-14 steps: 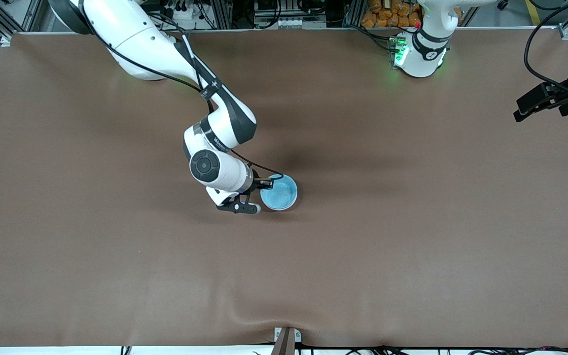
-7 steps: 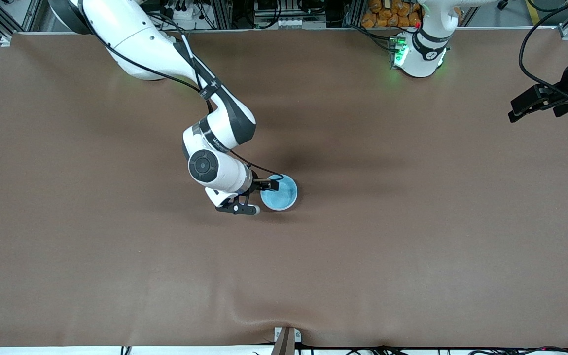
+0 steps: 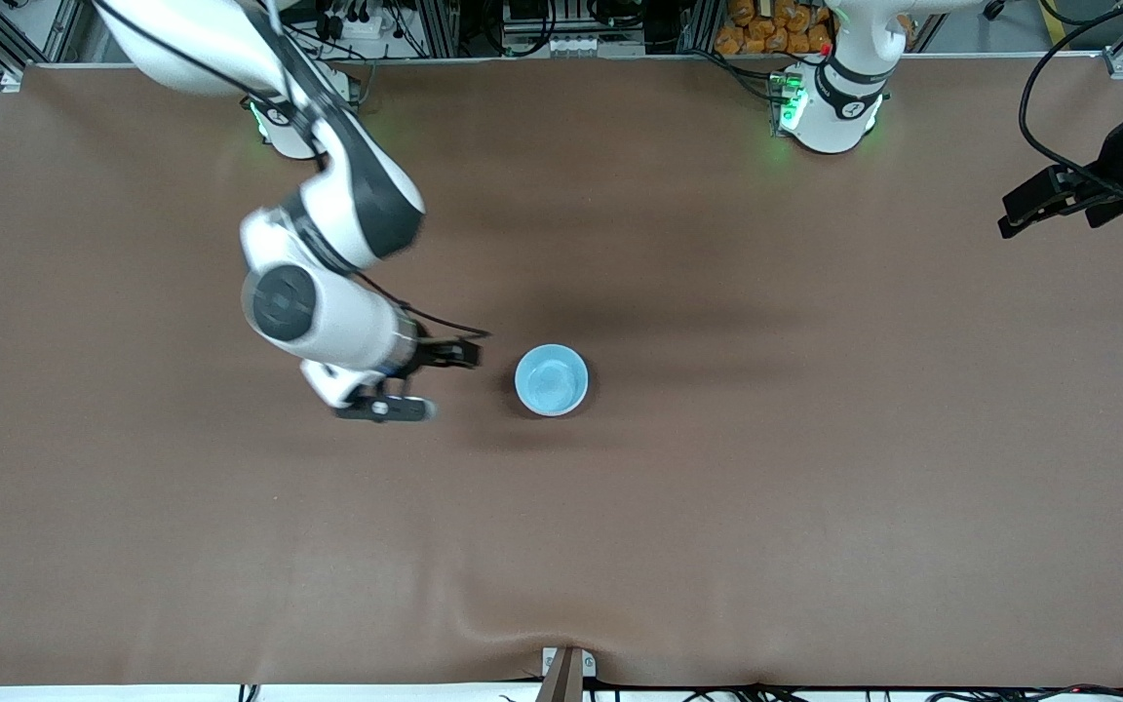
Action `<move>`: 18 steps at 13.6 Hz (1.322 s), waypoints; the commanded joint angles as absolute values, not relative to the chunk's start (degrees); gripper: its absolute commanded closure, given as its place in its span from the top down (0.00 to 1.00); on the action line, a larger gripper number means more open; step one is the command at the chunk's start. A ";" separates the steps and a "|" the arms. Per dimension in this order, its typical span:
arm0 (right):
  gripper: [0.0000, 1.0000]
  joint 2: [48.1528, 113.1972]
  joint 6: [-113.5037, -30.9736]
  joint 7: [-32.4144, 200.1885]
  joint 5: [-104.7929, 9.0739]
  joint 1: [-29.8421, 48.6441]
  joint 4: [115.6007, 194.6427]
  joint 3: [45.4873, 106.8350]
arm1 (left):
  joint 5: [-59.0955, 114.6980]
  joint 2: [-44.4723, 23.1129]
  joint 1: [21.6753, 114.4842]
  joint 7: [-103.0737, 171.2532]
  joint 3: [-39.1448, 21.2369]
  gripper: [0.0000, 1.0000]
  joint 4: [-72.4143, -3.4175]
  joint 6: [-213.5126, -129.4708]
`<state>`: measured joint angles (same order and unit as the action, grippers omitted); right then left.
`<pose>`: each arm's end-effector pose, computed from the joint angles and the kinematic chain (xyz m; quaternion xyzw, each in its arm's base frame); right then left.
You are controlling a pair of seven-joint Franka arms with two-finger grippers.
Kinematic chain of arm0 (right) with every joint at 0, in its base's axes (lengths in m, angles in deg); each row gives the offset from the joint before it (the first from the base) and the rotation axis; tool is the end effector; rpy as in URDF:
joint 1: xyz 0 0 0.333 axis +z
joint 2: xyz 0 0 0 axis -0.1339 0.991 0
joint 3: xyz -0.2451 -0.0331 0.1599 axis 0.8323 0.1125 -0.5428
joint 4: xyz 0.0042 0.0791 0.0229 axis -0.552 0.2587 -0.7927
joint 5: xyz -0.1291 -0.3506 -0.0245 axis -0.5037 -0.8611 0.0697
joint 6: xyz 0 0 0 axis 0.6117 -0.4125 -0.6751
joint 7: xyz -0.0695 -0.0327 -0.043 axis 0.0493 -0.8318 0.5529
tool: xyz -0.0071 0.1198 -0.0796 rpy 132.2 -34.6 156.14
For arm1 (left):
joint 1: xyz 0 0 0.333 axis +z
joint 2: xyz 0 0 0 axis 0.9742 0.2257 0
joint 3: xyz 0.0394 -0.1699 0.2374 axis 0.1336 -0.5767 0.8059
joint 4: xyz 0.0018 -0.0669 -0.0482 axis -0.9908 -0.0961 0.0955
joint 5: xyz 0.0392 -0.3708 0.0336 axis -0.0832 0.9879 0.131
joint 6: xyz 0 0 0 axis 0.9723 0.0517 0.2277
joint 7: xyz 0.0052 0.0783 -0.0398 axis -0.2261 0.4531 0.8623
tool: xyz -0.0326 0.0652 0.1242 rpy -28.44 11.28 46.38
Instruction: Stack pink and blue bowls on white bowl
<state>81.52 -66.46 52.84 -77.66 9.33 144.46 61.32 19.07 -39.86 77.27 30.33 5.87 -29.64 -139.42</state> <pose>0.5782 0.2895 0.3603 -0.9952 0.0251 0.0612 0.0723 0.5054 -0.0289 0.5809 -0.9978 -0.0620 0.0250 0.0024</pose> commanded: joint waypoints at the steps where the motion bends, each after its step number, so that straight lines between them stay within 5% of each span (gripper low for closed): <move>1: 1.00 73.76 -61.50 61.05 -80.75 3.41 146.80 60.60 | 19.34 -42.28 77.57 30.87 5.86 1.00 -32.16 -140.81; 9: 1.00 63.02 -44.72 89.75 -80.57 0.13 143.92 80.01 | 19.34 -43.59 77.57 30.78 5.86 1.00 -34.27 -142.48; 12: 1.00 62.92 -33.20 88.88 -81.63 -1.80 134.79 80.91 | 19.34 -45.61 77.48 30.35 5.77 1.00 -37.51 -145.02; 18: 1.00 58.27 -29.83 85.89 -83.55 -5.32 134.15 77.75 | 19.34 -46.41 77.31 30.35 5.59 1.00 -38.49 -144.51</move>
